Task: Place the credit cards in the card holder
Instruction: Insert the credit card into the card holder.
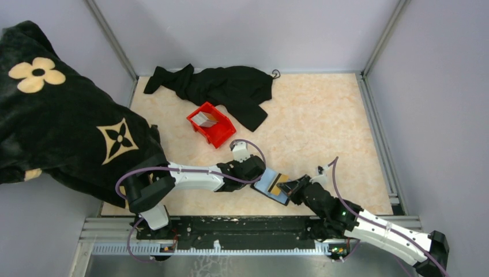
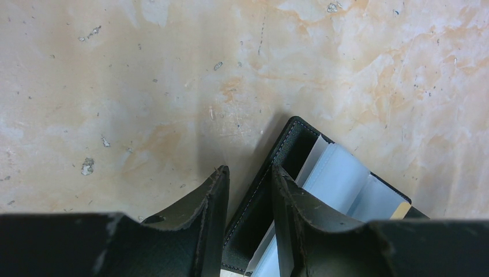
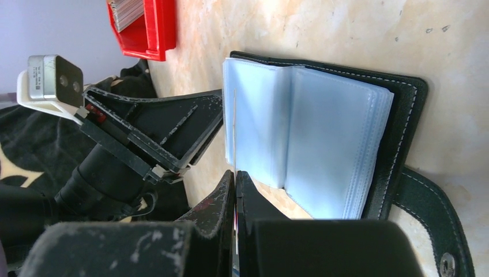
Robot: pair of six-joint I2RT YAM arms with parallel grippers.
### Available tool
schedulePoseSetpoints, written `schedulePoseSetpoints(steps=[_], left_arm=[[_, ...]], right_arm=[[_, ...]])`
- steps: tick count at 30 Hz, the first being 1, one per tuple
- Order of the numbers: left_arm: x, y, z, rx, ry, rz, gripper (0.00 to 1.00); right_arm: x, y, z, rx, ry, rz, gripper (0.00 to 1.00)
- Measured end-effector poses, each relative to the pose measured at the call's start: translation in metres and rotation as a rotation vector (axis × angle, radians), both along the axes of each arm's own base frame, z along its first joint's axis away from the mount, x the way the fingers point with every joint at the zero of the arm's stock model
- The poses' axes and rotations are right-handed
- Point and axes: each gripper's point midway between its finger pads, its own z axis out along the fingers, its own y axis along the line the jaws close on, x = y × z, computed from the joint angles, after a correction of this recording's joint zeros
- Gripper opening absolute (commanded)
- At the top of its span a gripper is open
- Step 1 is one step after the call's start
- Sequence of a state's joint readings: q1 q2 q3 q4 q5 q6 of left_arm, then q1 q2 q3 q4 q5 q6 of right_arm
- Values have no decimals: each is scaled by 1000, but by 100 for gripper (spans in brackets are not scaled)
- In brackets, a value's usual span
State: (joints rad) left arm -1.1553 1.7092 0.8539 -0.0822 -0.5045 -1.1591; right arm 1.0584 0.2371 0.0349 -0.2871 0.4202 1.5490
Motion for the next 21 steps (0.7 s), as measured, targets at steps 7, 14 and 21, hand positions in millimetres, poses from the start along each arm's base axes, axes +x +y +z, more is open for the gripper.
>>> schedulePoseSetpoints(steps=[7, 14, 21], left_arm=[[0, 0, 0, 0, 0, 0, 41], [0, 0, 0, 0, 0, 0, 41], [0, 0, -1, 2, 1, 0, 41]], right_arm=[[-1, -1, -6, -25, 15, -1, 0], [-1, -2, -10, -37, 28, -4, 0], [-1, -3, -12, -42, 37, -8, 0]])
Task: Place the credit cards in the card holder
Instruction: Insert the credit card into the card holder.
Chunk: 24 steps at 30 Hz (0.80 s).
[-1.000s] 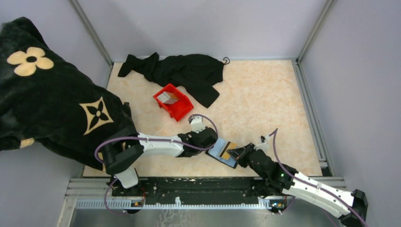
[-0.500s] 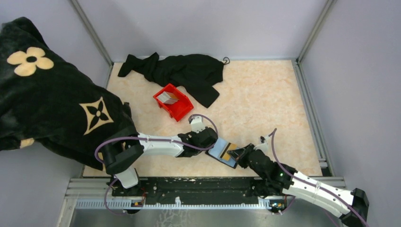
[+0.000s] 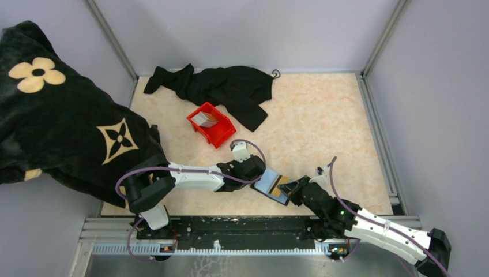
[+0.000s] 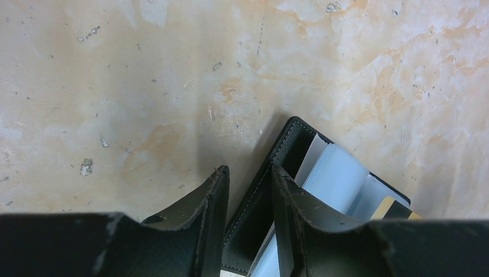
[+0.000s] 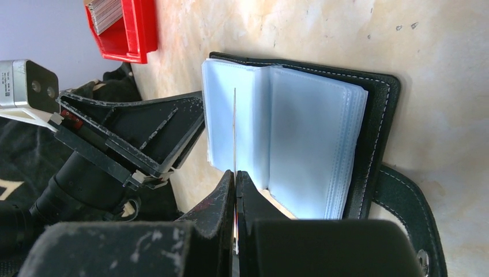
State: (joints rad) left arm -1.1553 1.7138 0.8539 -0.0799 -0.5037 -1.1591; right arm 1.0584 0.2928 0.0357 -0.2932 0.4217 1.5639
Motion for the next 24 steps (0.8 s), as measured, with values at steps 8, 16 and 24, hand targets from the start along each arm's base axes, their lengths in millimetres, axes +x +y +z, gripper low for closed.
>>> schedulePoseSetpoints(steps=[8, 16, 24], left_arm=[[0, -10, 1, -42, 8, -5, 41], [0, -12, 1, -52, 9, -5, 41], [-1, -12, 0, -68, 8, -3, 41]], right_arm=[[-1, -1, -4, -12, 14, -4, 0], [-2, -4, -9, -35, 30, -7, 0], [-4, -11, -12, -57, 42, -20, 0]])
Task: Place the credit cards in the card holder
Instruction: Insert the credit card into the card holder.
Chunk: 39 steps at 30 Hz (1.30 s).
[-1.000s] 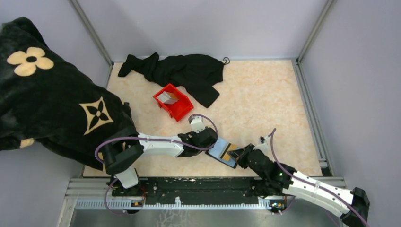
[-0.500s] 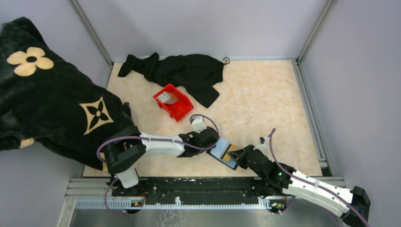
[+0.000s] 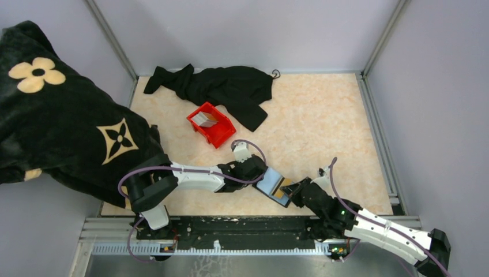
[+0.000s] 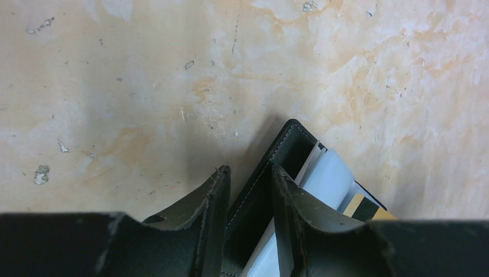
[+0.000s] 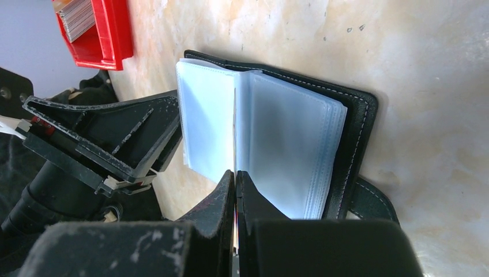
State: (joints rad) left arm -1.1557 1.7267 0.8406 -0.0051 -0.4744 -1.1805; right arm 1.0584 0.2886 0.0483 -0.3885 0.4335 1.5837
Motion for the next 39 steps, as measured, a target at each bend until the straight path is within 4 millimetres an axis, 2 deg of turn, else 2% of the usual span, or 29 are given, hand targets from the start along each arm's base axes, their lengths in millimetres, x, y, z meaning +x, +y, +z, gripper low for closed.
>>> schedulePoseSetpoints(steps=[14, 39], left_arm=[[-1, -4, 0, -18, 4, -7, 41], [-2, -5, -1, -44, 11, 1, 42]], right_arm=[[-1, -3, -15, -56, 37, -7, 0], [2, 1, -8, -24, 11, -11, 0]])
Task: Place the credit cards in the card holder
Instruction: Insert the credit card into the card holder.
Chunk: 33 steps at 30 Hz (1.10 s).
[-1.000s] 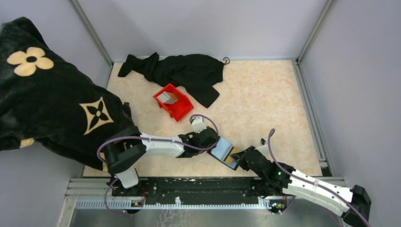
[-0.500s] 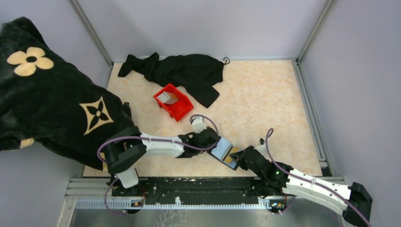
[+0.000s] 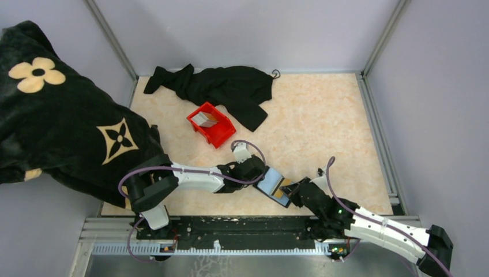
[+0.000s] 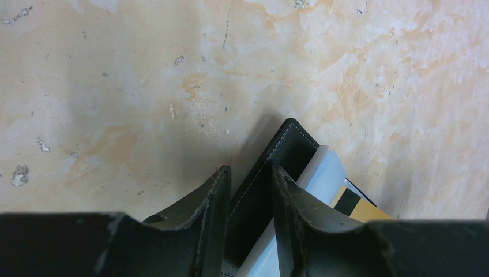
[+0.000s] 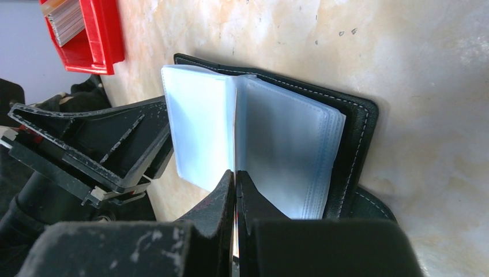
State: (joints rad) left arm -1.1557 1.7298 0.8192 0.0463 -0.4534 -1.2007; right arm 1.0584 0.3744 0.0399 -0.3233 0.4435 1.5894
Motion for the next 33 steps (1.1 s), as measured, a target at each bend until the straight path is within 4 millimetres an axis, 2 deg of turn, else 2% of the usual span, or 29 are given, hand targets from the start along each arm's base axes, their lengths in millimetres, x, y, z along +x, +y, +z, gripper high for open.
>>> schedulePoseSetpoints(steps=[33], left_arm=[[-2, 3, -5, 3, 7, 5, 42]], right_arm=[[1, 1, 1, -5, -12, 9, 0]])
